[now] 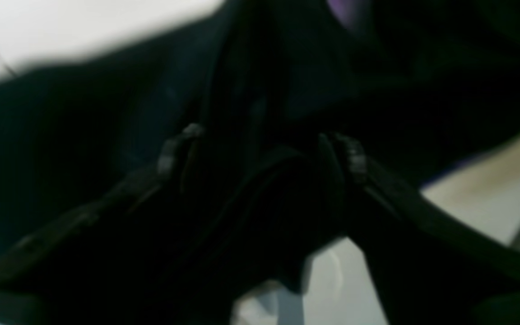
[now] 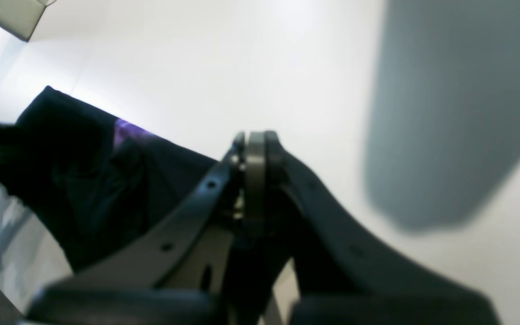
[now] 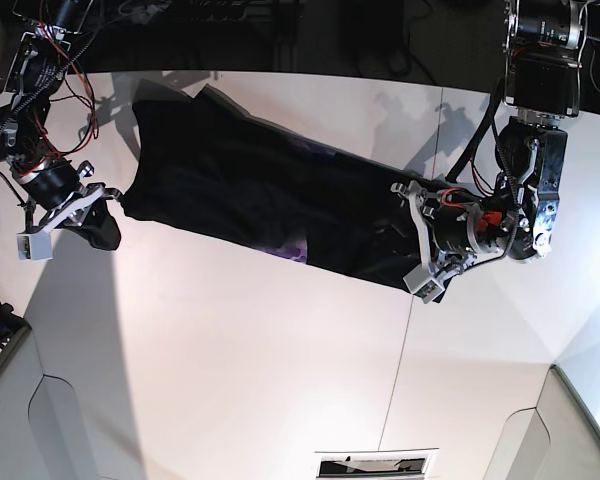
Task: Layout the t-shirt on the table in an organized manner, then fold the t-shirt properly
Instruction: 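Swing the strip end in the left gripper toward the right gripper's end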
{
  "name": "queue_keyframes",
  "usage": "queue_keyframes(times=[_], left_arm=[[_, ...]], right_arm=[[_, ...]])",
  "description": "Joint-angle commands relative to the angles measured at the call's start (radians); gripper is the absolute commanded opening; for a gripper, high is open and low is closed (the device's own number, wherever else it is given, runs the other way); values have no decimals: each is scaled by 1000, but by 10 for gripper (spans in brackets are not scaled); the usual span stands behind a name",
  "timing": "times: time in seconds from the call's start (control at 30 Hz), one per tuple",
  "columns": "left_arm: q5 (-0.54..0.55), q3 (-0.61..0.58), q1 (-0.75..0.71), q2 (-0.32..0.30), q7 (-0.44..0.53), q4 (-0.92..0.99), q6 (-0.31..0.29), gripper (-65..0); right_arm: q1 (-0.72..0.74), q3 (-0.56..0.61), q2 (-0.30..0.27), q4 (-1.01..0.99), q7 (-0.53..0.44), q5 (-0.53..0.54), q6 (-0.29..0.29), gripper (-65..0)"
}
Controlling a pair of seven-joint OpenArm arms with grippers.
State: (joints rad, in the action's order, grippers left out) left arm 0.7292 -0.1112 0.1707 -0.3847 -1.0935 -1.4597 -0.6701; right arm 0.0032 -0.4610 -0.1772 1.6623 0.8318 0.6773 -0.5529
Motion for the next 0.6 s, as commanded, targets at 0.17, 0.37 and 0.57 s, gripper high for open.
queue_keyframes(times=[0.17, 0.37, 0.57], left_arm=[[167, 5, 14, -9, 8, -23, -20, -231], [325, 9, 14, -12, -51, -69, -28, -231], [425, 10, 10, -11, -89, -76, -28, -231]], right_arm=[[16, -81, -10, 17, 9, 87, -1, -650], [15, -251, -10, 18, 107, 143, -2, -650], [-39, -298, -7, 17, 115, 142, -4, -650]])
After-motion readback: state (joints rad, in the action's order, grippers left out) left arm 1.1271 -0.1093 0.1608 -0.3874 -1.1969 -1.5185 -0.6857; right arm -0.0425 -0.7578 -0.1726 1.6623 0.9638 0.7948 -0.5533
